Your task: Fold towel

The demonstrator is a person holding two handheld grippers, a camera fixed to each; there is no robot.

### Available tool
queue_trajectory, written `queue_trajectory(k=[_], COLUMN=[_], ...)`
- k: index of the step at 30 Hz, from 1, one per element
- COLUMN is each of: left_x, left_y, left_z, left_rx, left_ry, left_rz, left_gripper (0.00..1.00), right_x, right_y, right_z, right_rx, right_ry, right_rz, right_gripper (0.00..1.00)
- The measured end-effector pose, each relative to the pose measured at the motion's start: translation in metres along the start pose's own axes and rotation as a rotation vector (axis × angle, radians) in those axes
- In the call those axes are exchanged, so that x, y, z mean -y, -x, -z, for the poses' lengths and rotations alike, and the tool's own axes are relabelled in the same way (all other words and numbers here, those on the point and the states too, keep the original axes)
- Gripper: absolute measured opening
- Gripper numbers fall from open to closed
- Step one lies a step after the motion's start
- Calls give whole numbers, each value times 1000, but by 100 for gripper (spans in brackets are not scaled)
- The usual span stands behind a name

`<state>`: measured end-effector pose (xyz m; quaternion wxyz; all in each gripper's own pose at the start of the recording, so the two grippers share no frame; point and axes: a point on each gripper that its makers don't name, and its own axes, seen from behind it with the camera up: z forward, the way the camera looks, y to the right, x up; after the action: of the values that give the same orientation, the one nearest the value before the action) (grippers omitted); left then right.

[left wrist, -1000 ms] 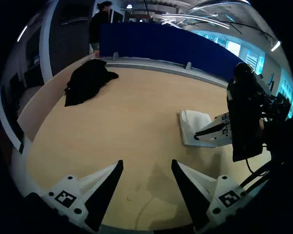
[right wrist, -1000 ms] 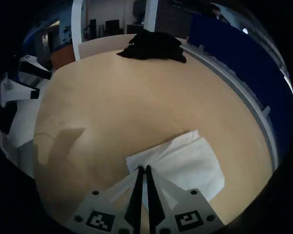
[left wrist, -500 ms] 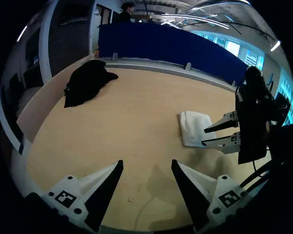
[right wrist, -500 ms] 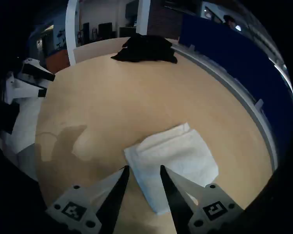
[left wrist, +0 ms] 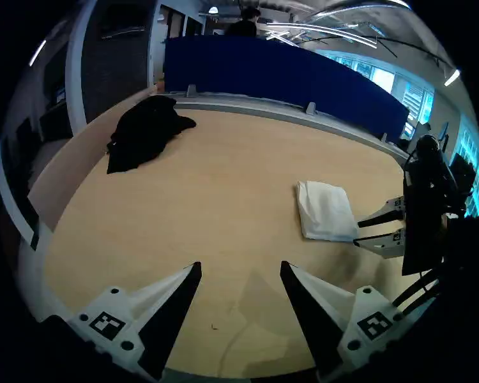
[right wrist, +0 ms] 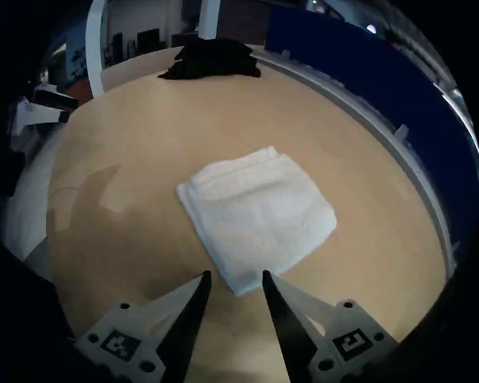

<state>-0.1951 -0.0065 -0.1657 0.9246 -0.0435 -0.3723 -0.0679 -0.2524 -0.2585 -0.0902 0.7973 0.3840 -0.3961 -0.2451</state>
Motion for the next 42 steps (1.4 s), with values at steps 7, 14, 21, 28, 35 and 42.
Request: queue_trajectory(k=[7, 14, 21, 28, 35, 42], left_x=[-4, -7, -9, -11, -13, -18], left_y=[-3, -5, -5, -6, -9, -18], left_z=[-2, -4, -7, -8, -9, -8], left_rx=[-1, 0, 2, 3, 3, -7], left_ry=[4, 6, 5, 8, 11, 15], left_rz=[-12, -15, -18, -24, -31, -40], left_gripper=[91, 91, 91, 91, 91, 91], right_x=[1, 2, -3, -7, -15, -38], right_y=[14, 19, 21, 19, -1, -49], right_z=[-2, -6, -10, -10, -1, 30], right_rx=[17, 24, 19, 4, -43, -137], right_ry=[-1, -8, -6, 2, 19, 61], right_rz=[-37, -52, -84, -89, -91, -67], right_gripper=[61, 56, 22, 3, 3, 3])
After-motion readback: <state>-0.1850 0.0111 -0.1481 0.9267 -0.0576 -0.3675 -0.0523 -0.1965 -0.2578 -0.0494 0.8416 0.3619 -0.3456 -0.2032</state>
